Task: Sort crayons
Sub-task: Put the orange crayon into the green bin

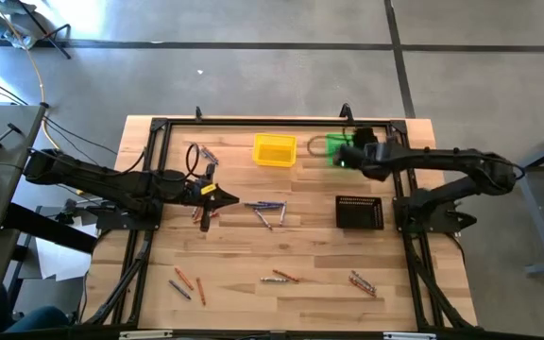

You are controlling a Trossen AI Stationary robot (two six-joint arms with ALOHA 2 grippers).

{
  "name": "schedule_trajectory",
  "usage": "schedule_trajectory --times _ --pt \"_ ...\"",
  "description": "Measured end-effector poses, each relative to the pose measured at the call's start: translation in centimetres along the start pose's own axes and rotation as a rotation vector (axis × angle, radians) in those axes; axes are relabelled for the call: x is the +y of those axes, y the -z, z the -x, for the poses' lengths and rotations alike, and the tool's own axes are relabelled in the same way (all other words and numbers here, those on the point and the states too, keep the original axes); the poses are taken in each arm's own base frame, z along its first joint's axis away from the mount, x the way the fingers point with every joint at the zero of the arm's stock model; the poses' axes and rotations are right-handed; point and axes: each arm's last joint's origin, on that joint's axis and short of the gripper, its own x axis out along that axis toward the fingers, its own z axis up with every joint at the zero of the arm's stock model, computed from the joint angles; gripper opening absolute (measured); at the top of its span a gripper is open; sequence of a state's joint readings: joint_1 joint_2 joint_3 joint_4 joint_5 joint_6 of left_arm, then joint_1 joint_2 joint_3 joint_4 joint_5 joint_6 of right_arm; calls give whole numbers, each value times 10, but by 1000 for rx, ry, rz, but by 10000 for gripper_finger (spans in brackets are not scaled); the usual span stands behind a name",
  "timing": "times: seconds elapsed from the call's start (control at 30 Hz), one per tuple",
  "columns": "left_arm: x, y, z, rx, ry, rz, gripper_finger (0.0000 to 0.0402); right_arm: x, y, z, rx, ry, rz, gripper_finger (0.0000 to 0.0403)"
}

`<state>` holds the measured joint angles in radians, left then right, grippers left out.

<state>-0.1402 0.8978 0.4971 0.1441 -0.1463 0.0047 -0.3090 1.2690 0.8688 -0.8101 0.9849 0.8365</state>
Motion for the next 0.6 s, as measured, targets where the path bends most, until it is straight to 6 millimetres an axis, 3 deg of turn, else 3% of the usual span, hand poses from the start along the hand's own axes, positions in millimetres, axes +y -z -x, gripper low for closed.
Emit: schedule_trajectory --times 0.27,0.6 --pt "2 4 0 3 -65 -41 10 6 -22 -22 -16 -75 -38 0" --pt "5 3 0 1 -160 -50 10 35 3 -53 86 -13 66 0"
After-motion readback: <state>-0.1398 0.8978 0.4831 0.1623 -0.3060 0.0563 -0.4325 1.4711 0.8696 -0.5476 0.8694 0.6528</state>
